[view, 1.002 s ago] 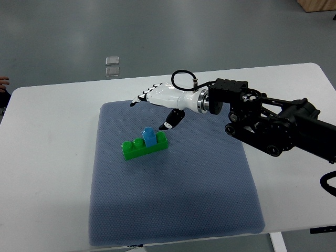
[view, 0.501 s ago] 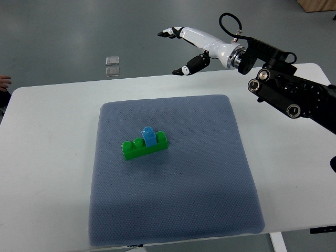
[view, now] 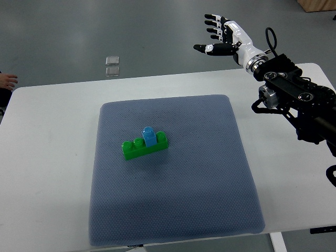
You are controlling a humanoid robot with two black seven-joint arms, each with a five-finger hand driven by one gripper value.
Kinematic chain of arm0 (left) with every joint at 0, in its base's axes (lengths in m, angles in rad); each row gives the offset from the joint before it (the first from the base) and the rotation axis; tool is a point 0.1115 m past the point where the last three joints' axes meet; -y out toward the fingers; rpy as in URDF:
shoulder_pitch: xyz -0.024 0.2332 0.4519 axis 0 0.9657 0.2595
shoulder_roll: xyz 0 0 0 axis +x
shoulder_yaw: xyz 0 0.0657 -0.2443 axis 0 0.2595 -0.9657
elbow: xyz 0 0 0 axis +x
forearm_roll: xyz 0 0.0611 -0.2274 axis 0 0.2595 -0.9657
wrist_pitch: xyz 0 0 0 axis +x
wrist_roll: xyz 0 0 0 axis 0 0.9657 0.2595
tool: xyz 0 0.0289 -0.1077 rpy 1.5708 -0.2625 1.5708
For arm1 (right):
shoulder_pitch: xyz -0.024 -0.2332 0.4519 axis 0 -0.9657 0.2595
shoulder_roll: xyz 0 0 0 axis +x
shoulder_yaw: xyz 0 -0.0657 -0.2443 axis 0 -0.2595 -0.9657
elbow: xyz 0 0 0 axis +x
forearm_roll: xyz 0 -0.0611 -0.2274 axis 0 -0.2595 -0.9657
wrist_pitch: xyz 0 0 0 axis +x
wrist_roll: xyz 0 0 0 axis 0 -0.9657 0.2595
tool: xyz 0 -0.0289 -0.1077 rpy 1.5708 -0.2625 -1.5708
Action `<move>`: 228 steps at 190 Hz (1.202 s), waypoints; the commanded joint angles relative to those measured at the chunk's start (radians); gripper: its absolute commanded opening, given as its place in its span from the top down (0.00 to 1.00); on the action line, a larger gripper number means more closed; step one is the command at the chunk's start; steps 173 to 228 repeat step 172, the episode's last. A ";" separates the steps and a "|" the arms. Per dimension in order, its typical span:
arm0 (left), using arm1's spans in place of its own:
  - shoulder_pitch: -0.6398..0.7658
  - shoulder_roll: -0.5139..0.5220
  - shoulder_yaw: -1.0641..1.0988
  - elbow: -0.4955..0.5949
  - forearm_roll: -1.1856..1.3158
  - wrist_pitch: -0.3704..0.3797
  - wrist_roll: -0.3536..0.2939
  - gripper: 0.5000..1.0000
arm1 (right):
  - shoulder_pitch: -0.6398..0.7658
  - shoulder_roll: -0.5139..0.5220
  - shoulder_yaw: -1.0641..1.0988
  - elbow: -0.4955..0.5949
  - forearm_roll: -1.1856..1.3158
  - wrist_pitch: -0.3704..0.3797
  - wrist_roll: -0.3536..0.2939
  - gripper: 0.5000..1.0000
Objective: Stack blue block on green block with right hand
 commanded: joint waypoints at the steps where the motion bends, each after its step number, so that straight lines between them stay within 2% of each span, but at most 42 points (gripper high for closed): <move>1: 0.000 0.000 0.000 0.000 0.000 0.000 0.000 0.00 | -0.026 0.021 0.000 -0.029 0.096 -0.007 0.001 0.19; 56: 0.000 0.000 0.000 0.000 0.000 0.000 0.000 0.00 | -0.070 0.050 0.000 -0.046 0.394 0.003 0.002 0.19; 228: 0.000 0.000 0.000 0.000 0.000 0.000 0.000 0.00 | -0.092 0.061 -0.002 -0.047 0.399 0.002 0.010 0.18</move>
